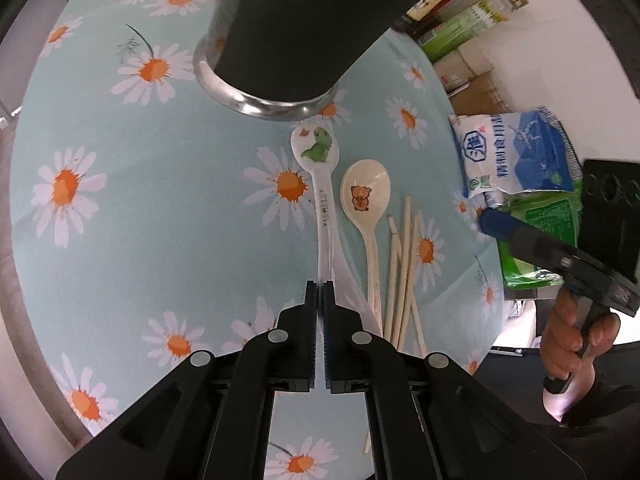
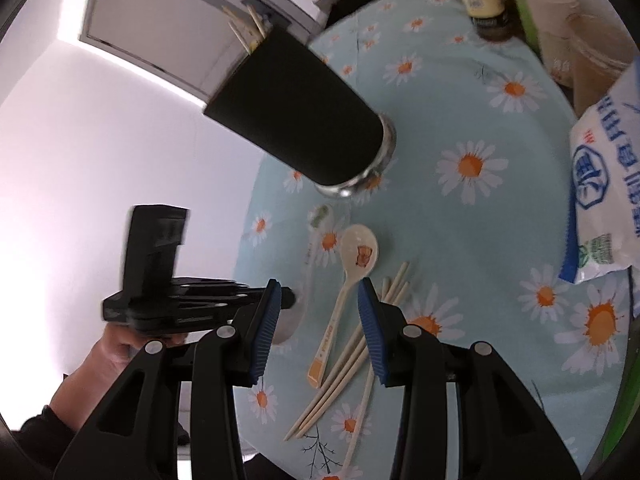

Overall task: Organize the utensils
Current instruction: 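Grasp the white dinosaur spoon handle with the left tool while the right tool grasps the bear spoon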

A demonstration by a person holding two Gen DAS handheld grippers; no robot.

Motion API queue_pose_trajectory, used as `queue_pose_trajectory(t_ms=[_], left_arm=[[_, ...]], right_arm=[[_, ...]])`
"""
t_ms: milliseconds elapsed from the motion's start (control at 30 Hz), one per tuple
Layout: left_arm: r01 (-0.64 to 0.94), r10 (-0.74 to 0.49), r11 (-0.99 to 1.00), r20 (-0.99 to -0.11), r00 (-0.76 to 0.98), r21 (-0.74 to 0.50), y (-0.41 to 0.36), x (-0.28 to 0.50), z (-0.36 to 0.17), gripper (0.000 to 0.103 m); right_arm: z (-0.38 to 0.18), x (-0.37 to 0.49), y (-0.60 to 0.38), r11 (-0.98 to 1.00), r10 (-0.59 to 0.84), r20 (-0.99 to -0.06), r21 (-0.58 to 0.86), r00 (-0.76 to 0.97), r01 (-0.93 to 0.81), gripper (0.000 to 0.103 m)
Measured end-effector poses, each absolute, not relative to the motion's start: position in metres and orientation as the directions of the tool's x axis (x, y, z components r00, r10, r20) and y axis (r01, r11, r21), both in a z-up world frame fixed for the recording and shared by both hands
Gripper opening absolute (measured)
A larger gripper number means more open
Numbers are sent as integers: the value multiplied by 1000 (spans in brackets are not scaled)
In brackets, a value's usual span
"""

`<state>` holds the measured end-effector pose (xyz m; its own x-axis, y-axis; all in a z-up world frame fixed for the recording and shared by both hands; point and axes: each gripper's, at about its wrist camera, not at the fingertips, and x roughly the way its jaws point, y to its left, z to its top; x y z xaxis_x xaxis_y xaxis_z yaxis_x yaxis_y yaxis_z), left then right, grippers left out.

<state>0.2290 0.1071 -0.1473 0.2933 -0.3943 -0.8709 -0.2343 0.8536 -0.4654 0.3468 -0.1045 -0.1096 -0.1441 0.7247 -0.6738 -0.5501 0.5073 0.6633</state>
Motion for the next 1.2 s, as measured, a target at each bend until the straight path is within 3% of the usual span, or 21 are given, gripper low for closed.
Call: queue_pose_trajectory(t_ms=[233, 400, 600, 733, 900, 1200], left_arm=[[-215, -388, 846, -840, 380, -488, 118, 196, -134, 1], [-166, -411, 833, -791, 453, -528, 125, 176, -115, 1], [-103, -447, 822, -746, 493, -561, 141, 159, -105, 1], [-73, -467, 816, -728, 502, -573, 150, 151, -106, 1], [-40, -493, 806, -709, 504, -590, 163, 141, -106, 1], [27, -524, 808, -698, 488, -588, 172, 141, -103, 1]], right_arm=[[-132, 340, -60, 577, 615, -750, 638, -243, -510, 41], [-147, 337, -39, 676, 529, -816, 571, -233, -467, 31], [-153, 336, -19, 775, 395, -905, 420, -156, -472, 27], [-158, 333, -4, 806, 324, -938, 344, -126, -482, 26], [-165, 326, 14, 838, 255, -963, 266, -89, -476, 12], [-163, 309, 21, 866, 260, -965, 246, -29, -435, 8]])
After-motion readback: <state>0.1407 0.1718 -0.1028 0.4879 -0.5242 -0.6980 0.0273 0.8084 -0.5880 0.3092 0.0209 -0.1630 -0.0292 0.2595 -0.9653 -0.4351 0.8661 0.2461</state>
